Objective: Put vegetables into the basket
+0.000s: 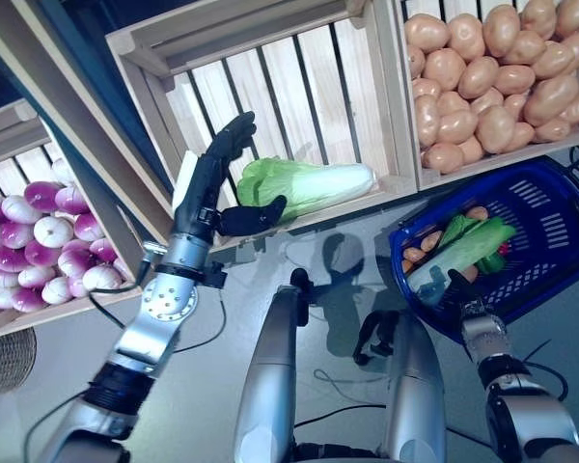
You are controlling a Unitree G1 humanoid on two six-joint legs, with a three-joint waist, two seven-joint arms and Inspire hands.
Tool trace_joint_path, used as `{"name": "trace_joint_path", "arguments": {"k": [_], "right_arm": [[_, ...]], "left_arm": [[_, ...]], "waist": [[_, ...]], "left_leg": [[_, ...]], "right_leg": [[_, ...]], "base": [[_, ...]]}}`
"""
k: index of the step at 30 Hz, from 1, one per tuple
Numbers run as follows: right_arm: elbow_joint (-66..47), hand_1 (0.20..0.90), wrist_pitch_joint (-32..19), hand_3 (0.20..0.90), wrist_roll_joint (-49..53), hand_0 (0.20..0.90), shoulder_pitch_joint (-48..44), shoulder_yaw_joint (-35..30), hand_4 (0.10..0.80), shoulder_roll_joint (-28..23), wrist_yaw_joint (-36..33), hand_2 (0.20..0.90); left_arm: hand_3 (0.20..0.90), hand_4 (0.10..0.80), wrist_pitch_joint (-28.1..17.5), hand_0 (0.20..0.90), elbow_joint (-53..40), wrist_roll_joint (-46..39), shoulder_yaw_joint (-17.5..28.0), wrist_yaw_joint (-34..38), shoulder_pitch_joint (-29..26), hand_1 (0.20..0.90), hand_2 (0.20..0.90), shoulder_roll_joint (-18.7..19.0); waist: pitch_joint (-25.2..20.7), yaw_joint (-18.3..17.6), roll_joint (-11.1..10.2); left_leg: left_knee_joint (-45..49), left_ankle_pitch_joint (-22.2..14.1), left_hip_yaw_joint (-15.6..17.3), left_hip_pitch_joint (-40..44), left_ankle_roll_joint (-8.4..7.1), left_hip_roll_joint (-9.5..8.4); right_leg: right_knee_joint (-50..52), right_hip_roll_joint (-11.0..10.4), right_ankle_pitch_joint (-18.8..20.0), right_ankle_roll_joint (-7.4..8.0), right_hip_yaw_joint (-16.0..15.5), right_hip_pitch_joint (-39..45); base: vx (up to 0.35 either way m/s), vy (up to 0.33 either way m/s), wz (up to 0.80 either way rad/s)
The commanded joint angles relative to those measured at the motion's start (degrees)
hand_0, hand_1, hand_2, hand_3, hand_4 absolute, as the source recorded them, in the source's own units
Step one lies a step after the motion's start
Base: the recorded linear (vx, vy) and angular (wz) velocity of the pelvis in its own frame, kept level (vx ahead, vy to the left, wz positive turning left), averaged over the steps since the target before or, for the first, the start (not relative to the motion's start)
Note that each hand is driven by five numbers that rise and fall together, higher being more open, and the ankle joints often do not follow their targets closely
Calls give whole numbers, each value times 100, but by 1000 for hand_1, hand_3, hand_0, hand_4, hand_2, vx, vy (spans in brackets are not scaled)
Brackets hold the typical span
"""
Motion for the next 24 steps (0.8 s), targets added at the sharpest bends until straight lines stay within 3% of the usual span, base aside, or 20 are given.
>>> {"name": "trace_joint_path", "arguments": {"k": [1, 6, 10, 17, 24], "right_arm": [[-640, 900, -549, 900, 105, 900, 699, -104, 800, 183, 429, 900], [-1104, 900, -854, 900, 246, 900, 1351, -28, 800, 321, 1080, 900], [-1379, 900, -888, 900, -76, 900, 1594, 103, 800, 308, 1203, 900], [-1206, 900, -625, 900, -226, 900, 1568, 444, 800, 202, 1450, 900], [-1108, 900, -602, 900, -148, 900, 1438, 581, 800, 93, 1771, 900]], "left_arm": [[900, 800, 31, 900, -602, 669, 606, 432, -521, 900, 900, 131], [900, 800, 306, 900, -310, 1084, 635, 440, -607, 900, 900, 317], [900, 800, 780, 900, 211, 1458, 328, 423, -1024, 900, 900, 660], [900, 800, 983, 900, 1046, 1850, -620, 199, -1915, 900, 900, 899], [900, 800, 1276, 900, 1626, 1639, -1295, -431, -2421, 900, 900, 785]], "waist": [[-18, -225, 35], [-18, -392, -36], [-18, -582, -121], [-18, -759, -190], [-18, -873, -215]], "left_leg": [[590, -1284, 428, 650, 295, 83], [433, -1258, 492, 756, 256, 137], [224, -1154, 529, 839, 198, 246], [-51, -1001, 605, 931, 123, 371], [-195, -978, 701, 933, 106, 443]], "right_leg": [[-773, 157, 1150, 12, 40, 111], [-926, 193, 1157, 25, 122, 185], [-1161, 228, 1189, 23, 125, 276], [-1423, 289, 1245, 22, 215, 353], [-1549, 326, 1307, 45, 260, 327]], "base": [[-10, 82, -23], [-13, 44, -11], [-40, 36, -12], [-20, 5, -6], [-7, 11, -3]]}}
